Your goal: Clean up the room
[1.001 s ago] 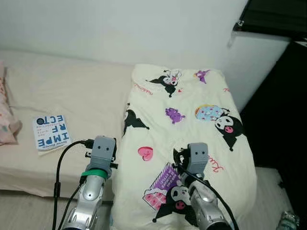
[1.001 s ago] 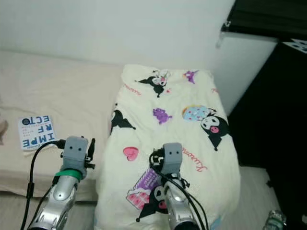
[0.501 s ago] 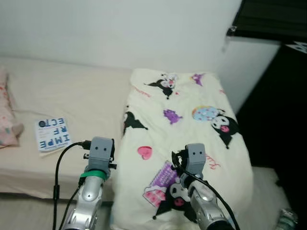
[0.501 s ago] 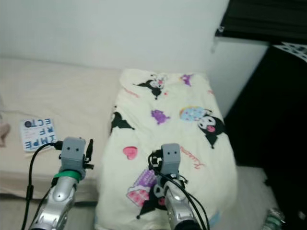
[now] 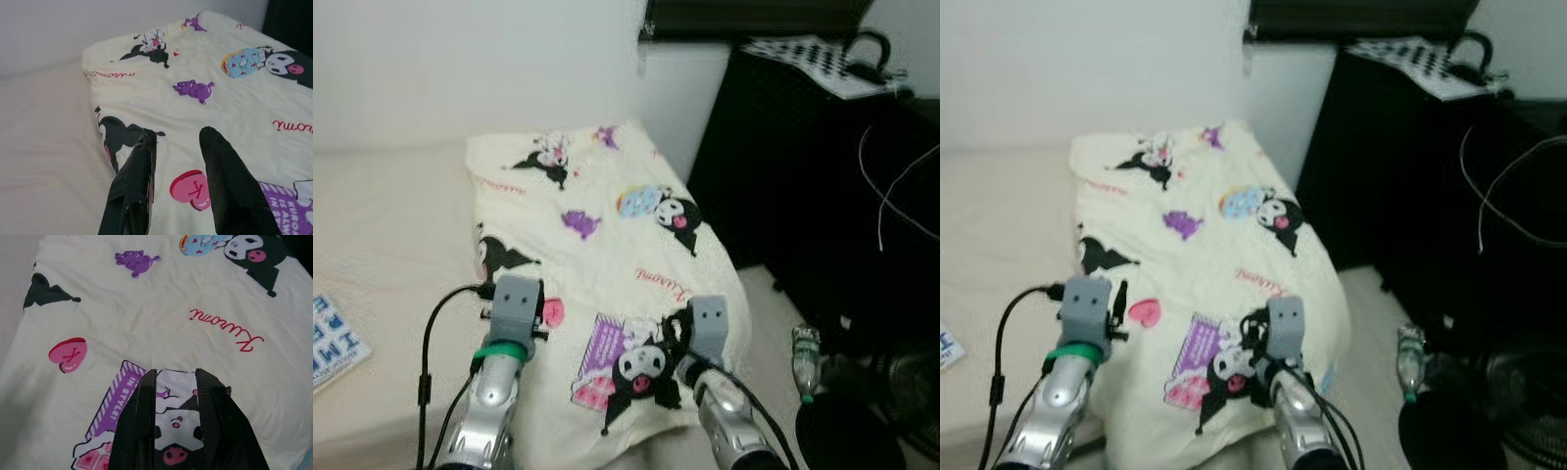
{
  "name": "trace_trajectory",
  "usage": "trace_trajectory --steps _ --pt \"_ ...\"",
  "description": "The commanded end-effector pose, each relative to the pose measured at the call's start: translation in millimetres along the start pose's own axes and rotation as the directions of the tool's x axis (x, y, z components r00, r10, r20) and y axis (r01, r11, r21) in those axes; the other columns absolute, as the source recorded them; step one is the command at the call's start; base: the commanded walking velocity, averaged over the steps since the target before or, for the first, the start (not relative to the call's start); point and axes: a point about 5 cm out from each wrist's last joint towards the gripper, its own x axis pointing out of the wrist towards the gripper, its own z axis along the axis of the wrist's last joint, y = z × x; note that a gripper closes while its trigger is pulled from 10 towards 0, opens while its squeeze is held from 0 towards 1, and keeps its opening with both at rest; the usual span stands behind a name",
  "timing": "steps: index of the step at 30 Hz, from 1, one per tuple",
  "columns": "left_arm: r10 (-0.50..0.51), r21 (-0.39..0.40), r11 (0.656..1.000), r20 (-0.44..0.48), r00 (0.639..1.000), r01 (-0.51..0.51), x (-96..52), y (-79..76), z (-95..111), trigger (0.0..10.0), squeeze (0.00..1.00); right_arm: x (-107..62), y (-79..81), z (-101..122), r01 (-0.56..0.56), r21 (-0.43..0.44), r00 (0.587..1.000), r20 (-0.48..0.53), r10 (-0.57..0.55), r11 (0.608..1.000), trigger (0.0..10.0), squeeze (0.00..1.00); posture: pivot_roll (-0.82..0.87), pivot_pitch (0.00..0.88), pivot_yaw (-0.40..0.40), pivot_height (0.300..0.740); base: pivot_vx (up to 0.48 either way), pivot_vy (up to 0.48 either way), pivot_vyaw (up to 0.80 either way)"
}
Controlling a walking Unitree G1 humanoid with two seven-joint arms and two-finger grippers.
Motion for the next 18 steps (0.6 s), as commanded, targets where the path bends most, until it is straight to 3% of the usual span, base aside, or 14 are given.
trace_trajectory --steps 1,18 --pt "-0.008 0.010 1.000 -0.038 0.999 0.008 -4.3 -2.1 -8.3 10.0 0.00 -1.8 -1.4 -6.7 -0.003 -0.003 0.999 -0.038 0.003 1.000 10.0 0.00 0.03 0.000 -0.021 0.740 0.000 0.000 0.00" --pt "0.011 0.029 1.000 -0.033 0.999 -0.010 -3.6 0.8 -8.0 10.0 0.00 0.0 0.6 -4.6 -0.019 -0.012 0.999 -0.032 0.019 1.000 10.0 0.00 0.03 0.000 -0.022 0.740 0.000 0.000 0.00"
